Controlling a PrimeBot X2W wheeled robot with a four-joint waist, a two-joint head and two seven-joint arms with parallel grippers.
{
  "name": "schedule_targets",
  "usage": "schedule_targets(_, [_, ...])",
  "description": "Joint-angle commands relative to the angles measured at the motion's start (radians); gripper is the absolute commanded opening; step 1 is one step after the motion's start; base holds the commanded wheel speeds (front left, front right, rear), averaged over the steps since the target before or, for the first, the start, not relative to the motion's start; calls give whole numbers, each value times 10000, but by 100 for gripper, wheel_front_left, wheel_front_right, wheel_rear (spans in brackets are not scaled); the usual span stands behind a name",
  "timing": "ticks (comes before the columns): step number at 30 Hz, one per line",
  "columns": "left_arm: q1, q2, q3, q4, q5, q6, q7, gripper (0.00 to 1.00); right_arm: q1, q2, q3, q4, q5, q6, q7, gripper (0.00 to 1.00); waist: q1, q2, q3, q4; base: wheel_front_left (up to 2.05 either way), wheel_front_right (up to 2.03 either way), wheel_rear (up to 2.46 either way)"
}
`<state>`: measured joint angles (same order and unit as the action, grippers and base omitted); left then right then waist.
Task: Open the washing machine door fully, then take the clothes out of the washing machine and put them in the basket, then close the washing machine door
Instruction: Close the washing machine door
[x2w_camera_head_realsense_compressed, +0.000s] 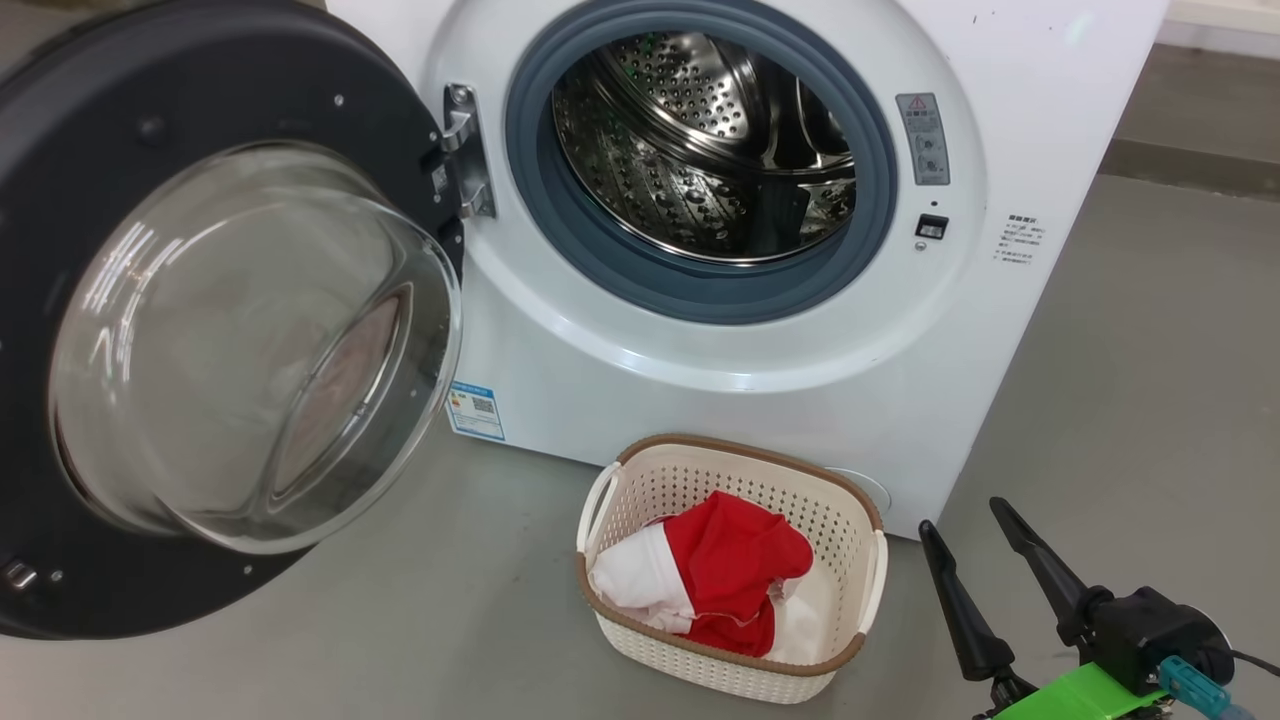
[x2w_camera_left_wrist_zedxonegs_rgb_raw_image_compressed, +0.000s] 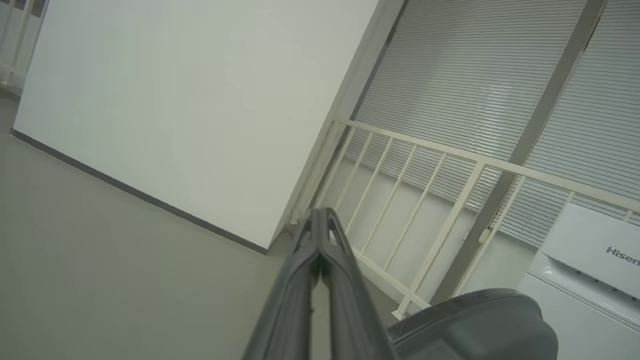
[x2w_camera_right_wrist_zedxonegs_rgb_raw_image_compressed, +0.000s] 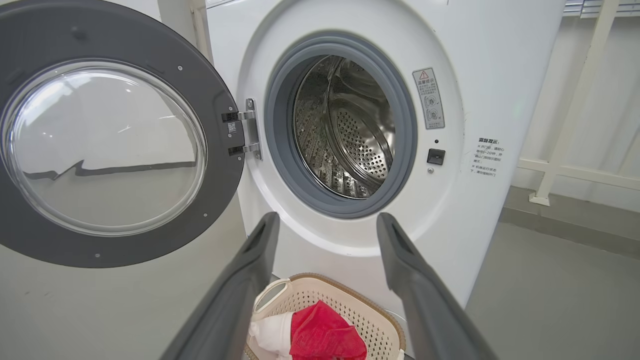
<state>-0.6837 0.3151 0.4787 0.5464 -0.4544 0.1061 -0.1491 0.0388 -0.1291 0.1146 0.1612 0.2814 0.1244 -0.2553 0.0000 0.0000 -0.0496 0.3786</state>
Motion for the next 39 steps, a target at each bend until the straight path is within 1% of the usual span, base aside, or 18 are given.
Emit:
schedule_targets(1, [-681,660,304,350,-244,44,253,0,-337,-246,244,-209,-62,63,-65,100,0,0,51,-35,0,0,0])
schedule_targets(5, [-1589,995,599,1906,-808,114,997,0,-414,-352,348,-199,-66,63,-65,100,0,0,153,-114,0,0,0])
schedule_targets(6, [-1589,995,599,1906,-808,114,997,0,-414,-352,348,-199,-66,63,-65,100,0,0,153,-114,0,0,0])
schedule_targets(9, [-2185,1174,797,2937,-1373,-19,1977,0,-465,-419,461,-188,-63,63,-65,100,0,0,231,-183,0,0,0])
schedule_targets(12, [-2510,1481,799,3602,-1499,-20,2488,0,-538,-483,605,-186,-58,63,-65,100,0,0,337,-300,0,0,0])
schedule_targets(16, [-2778,1663,827,4286,-1724,-111,3095,0,-582,-556,746,-151,-15,63,-65,100,0,0,369,-414,0,0,0])
schedule_targets(24, [-2769,1893,808,5173,-2056,-552,4189,0,-621,-526,1103,-161,-25,63,-65,100,0,0,382,-629,0,0,0])
schedule_targets(28, [-2767,1902,1032,5447,-2436,-746,4677,0,-657,-521,1224,-146,10,63,-65,100,0,0,393,-661,0,0,0])
schedule_targets(35, [-2777,1792,1308,5668,-3143,-1430,5955,0,-646,-544,1234,-133,52,63,-65,100,0,0,396,-560,0,0,0])
schedule_targets(39, [-2697,1680,1333,5623,-3384,-1702,6548,0,-675,-516,1235,-111,62,63,-65,100,0,0,395,-453,0,0,0])
